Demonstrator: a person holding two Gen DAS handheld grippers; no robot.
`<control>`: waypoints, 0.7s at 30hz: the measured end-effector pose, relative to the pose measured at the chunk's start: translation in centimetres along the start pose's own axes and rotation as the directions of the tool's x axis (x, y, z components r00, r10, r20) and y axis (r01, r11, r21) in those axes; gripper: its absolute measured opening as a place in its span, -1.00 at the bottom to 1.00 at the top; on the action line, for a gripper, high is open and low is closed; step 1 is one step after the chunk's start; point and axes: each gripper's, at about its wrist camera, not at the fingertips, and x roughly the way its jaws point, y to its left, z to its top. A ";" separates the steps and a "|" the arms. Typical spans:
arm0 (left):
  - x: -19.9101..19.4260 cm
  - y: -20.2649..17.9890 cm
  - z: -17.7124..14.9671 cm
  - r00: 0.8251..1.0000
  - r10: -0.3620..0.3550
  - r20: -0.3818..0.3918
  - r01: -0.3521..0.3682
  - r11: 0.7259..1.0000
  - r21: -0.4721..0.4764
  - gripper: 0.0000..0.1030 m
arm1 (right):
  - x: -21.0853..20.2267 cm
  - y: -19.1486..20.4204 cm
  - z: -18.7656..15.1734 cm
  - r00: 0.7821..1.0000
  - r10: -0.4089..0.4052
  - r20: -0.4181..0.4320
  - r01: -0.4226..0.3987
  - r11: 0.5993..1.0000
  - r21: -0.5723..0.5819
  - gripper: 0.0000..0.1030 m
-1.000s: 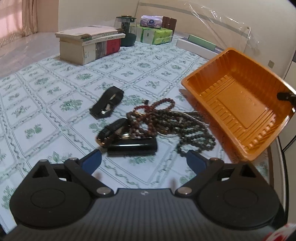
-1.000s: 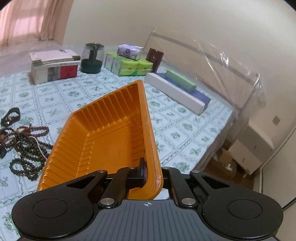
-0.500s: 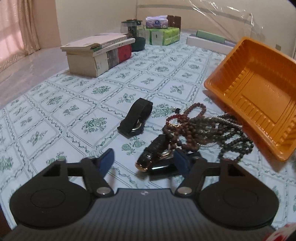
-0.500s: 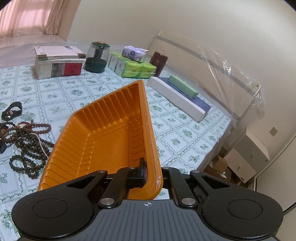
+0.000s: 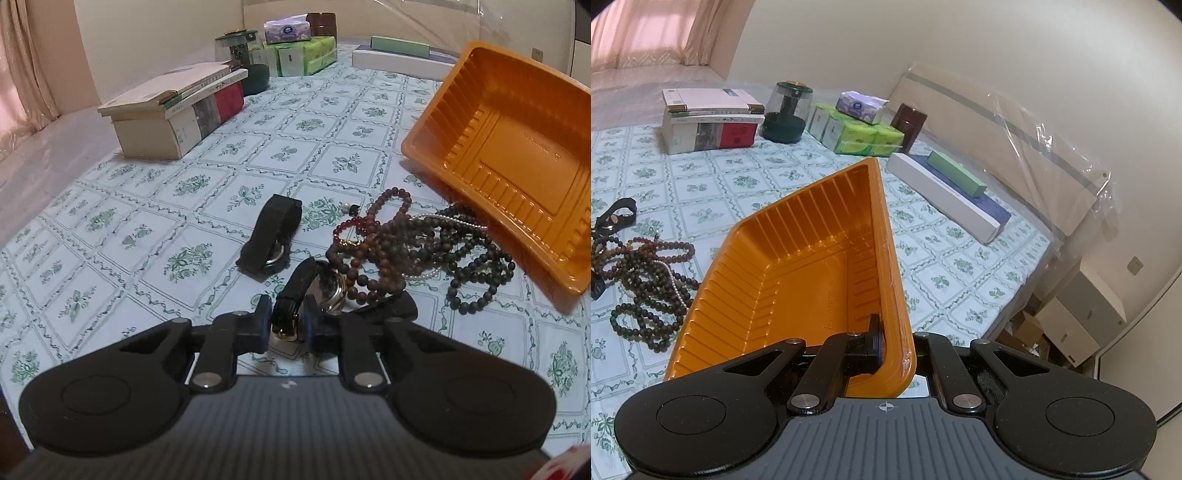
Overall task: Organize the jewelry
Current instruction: 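Carry the black strap into the tray and open the left tool while the right tool holds the tray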
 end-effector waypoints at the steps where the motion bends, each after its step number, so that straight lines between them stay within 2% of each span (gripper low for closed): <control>1: -0.2 0.1 0.1 1.000 0.000 0.003 0.000 1.000 -0.004 -0.74 | 0.0 0.0 -0.1 1.000 0.000 -0.001 0.000 1.000 0.001 -0.91; 15: -3.3 1.1 3.0 0.997 -0.017 0.075 0.018 1.000 -0.020 -0.75 | -0.4 0.3 -0.2 1.000 -0.009 -0.006 0.010 1.000 0.011 -0.91; 21: -4.3 -1.9 5.3 0.987 -0.100 0.129 0.101 0.995 -0.006 -0.75 | -0.5 0.3 -0.2 1.000 -0.011 -0.008 0.011 1.000 0.015 -0.91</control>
